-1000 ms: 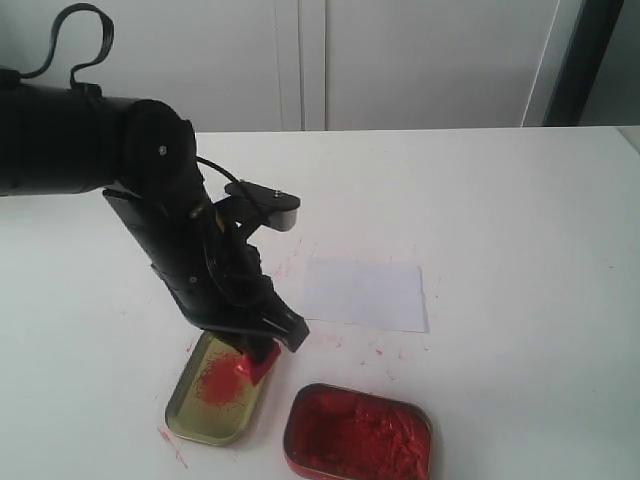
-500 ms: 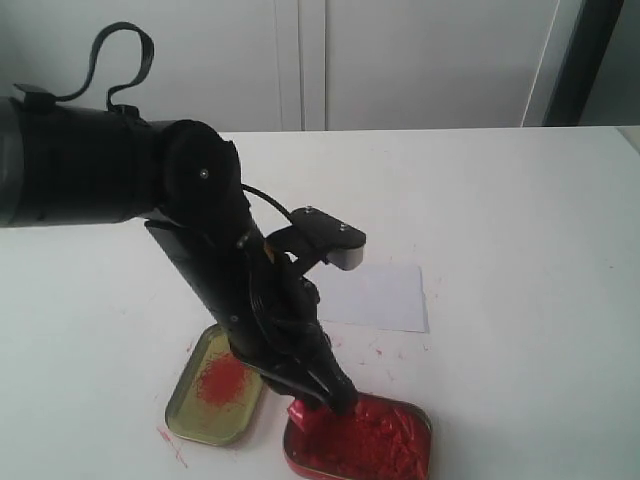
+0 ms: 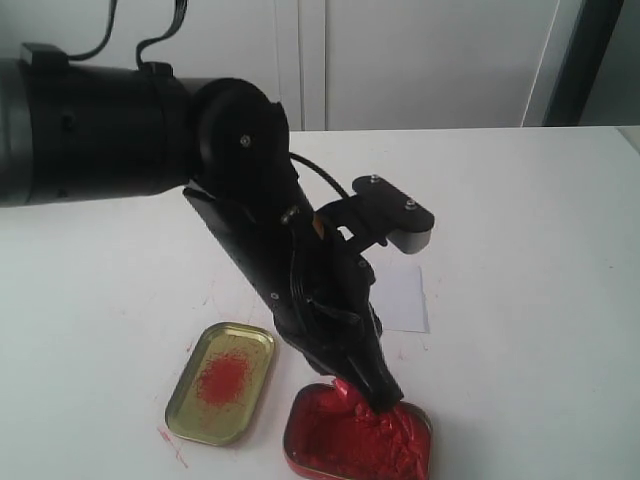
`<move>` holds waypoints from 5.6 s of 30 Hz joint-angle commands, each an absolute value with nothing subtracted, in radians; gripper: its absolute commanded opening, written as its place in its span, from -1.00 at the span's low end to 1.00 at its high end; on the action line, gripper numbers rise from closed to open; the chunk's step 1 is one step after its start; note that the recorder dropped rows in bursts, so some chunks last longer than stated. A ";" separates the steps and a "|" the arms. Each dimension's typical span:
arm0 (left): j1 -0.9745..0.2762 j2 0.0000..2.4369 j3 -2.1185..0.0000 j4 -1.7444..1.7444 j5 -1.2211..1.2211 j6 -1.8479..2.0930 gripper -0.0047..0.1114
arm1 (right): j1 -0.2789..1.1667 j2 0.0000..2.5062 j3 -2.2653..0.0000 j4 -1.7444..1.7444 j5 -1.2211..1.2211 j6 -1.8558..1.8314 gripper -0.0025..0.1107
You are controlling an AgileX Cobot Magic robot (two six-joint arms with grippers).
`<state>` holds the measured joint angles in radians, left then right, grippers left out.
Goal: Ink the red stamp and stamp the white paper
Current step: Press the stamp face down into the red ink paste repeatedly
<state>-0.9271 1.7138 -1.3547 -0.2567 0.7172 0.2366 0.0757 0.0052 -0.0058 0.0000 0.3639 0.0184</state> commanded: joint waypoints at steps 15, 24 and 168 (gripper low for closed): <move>-1.021 1.768 -1.388 -0.076 0.797 0.479 -0.92 | 0.069 0.000 0.000 0.000 0.349 0.023 -0.96; -1.044 1.821 -1.388 -0.024 0.771 0.479 -0.92 | 0.069 0.000 0.000 0.000 0.349 0.023 -0.96; -1.023 1.989 -1.479 -0.089 0.857 0.733 -0.92 | 0.069 0.000 0.000 0.000 0.349 0.042 -0.96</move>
